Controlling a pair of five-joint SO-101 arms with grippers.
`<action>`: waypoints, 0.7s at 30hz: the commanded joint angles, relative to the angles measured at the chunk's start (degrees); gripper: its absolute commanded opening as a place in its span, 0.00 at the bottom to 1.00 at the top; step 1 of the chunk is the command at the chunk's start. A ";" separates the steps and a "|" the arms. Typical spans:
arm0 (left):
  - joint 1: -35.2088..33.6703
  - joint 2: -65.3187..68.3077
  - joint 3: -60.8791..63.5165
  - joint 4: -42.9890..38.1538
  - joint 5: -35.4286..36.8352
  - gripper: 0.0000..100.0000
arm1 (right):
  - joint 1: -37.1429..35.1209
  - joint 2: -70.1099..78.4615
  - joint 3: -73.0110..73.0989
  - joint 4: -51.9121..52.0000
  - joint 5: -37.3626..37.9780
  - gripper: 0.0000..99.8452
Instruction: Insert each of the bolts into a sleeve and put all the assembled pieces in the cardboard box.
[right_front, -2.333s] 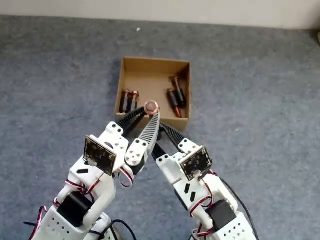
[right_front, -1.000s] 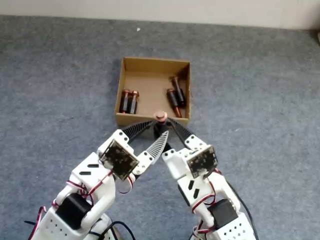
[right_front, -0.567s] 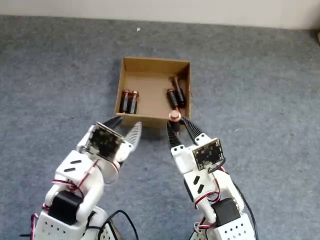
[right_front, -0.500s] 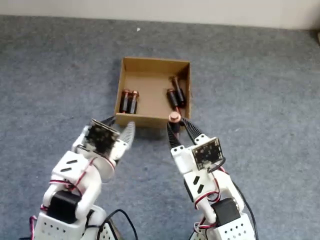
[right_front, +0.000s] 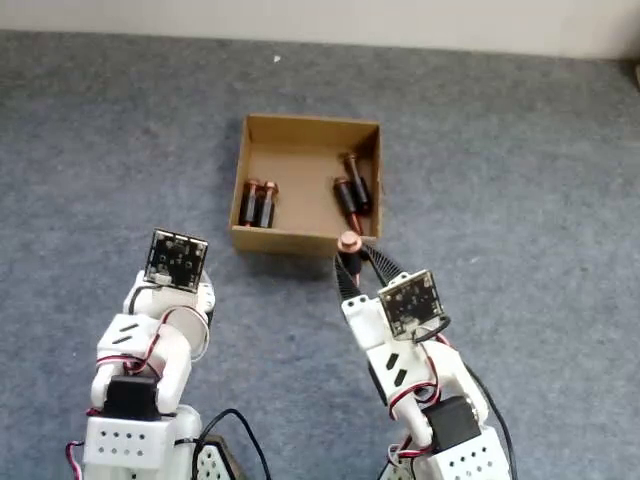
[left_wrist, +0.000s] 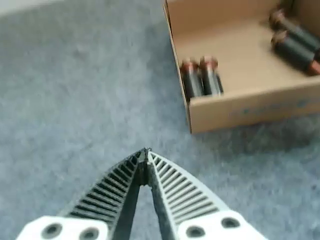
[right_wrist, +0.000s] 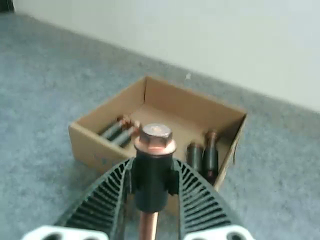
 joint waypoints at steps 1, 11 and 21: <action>-0.92 -2.33 2.15 -4.31 -0.44 0.00 | 0.92 -0.84 4.44 3.30 -3.60 0.01; -0.57 -12.18 9.98 -6.77 -0.44 0.01 | 4.35 -0.84 1.01 3.56 -4.22 0.01; -0.48 -12.44 10.33 -6.95 -0.53 0.01 | 5.05 5.67 -16.31 8.92 -3.96 0.01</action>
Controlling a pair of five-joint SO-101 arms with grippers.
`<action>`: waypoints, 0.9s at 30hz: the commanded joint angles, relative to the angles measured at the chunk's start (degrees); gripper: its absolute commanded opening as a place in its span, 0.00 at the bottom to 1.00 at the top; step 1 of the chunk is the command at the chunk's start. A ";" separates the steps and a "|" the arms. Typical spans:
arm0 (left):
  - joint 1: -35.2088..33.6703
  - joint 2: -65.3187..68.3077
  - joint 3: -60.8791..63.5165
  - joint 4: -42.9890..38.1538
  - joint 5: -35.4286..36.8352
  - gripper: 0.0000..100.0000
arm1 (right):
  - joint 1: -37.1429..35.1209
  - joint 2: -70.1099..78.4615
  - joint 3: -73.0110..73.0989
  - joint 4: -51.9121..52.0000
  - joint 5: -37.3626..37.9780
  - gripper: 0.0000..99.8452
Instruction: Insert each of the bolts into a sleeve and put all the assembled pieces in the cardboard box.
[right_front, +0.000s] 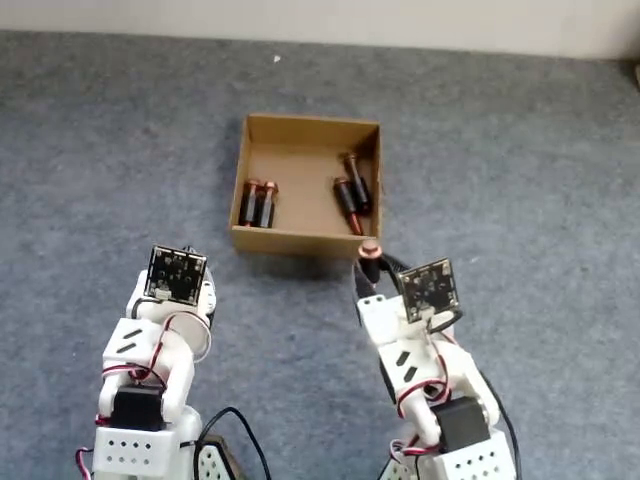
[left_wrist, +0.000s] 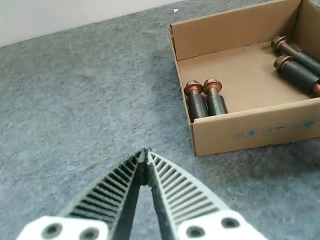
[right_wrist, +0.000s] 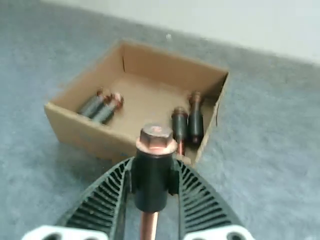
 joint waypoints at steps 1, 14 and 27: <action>-0.48 -0.22 1.27 -1.58 -0.53 0.01 | 0.75 7.08 -11.47 -0.22 -0.35 0.01; -0.57 -0.22 1.27 -1.58 -0.62 0.01 | 0.84 61.67 -35.82 -31.52 -0.26 0.01; -0.57 -0.22 1.27 -1.58 -0.62 0.01 | -2.33 99.56 -52.79 -44.09 -0.62 0.01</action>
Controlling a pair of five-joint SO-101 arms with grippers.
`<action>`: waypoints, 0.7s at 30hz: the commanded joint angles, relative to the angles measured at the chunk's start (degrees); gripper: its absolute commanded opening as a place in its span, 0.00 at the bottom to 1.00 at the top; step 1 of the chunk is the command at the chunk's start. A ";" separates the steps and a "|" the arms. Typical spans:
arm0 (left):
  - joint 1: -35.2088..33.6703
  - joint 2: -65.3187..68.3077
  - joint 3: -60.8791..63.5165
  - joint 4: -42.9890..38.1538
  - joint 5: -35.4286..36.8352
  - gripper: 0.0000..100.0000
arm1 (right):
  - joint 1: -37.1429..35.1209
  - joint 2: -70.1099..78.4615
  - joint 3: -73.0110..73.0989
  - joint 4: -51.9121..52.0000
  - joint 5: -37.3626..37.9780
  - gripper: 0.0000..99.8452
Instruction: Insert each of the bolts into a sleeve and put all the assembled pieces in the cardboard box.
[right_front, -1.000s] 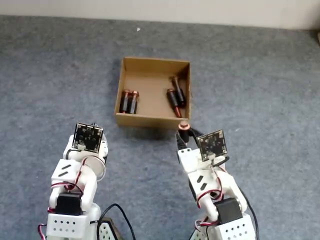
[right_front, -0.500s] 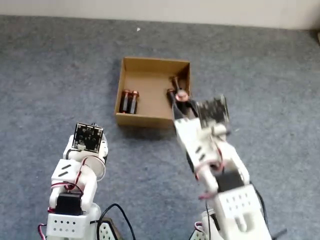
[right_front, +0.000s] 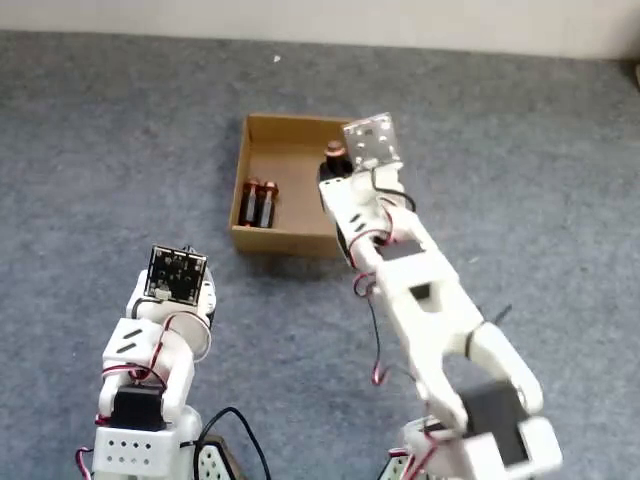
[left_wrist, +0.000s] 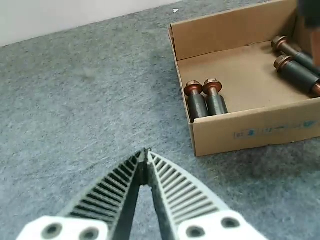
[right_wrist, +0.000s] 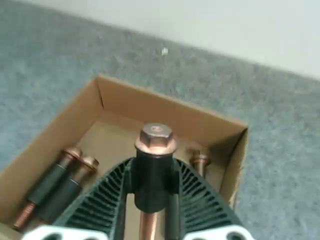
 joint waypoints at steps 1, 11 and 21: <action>-0.57 -0.22 1.27 -1.58 -0.62 0.01 | -2.59 4.62 -7.08 -2.51 -0.62 0.02; -0.57 -0.22 1.27 -1.58 -0.62 0.01 | -3.47 7.08 -8.48 1.10 -0.44 0.12; -0.57 -0.22 1.27 -1.58 -0.62 0.01 | -3.03 -19.12 -3.91 29.76 -0.70 0.12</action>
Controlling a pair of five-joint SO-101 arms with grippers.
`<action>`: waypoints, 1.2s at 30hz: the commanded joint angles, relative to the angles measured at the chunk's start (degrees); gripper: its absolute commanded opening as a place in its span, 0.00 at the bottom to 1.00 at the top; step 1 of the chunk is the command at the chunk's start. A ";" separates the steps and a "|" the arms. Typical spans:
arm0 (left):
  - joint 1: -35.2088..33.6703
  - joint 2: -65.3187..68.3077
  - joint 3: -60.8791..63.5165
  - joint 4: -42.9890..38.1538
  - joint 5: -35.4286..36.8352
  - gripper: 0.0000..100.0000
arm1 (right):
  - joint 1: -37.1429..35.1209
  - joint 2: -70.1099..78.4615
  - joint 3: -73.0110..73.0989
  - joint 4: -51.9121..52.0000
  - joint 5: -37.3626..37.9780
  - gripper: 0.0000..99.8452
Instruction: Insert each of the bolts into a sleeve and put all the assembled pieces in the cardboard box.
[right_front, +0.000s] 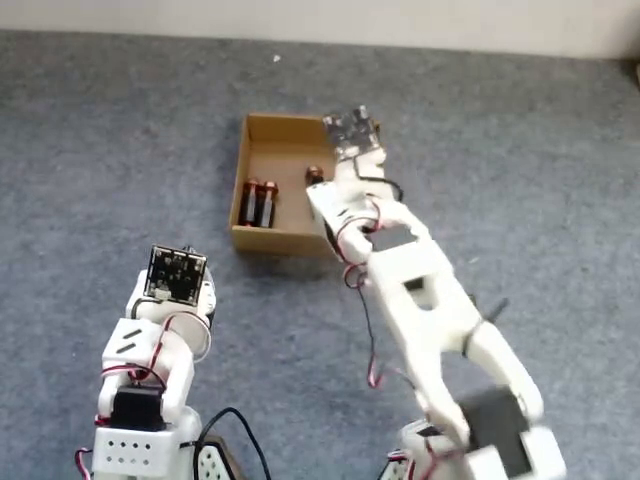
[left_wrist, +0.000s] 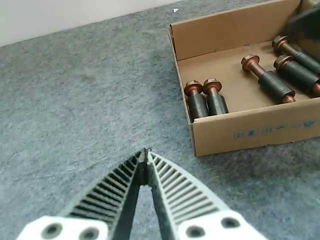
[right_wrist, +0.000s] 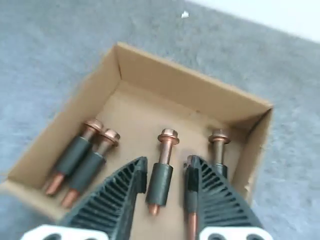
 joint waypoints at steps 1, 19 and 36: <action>-0.57 -0.22 1.27 -1.58 -0.62 0.01 | -0.22 -13.58 2.77 10.33 -0.62 0.12; -0.57 -0.22 1.27 -1.58 -0.62 0.01 | 3.91 -69.85 46.90 14.81 -0.62 0.01; -0.75 -0.13 1.27 1.23 -0.62 0.01 | 9.71 -88.92 67.12 26.15 -0.62 0.01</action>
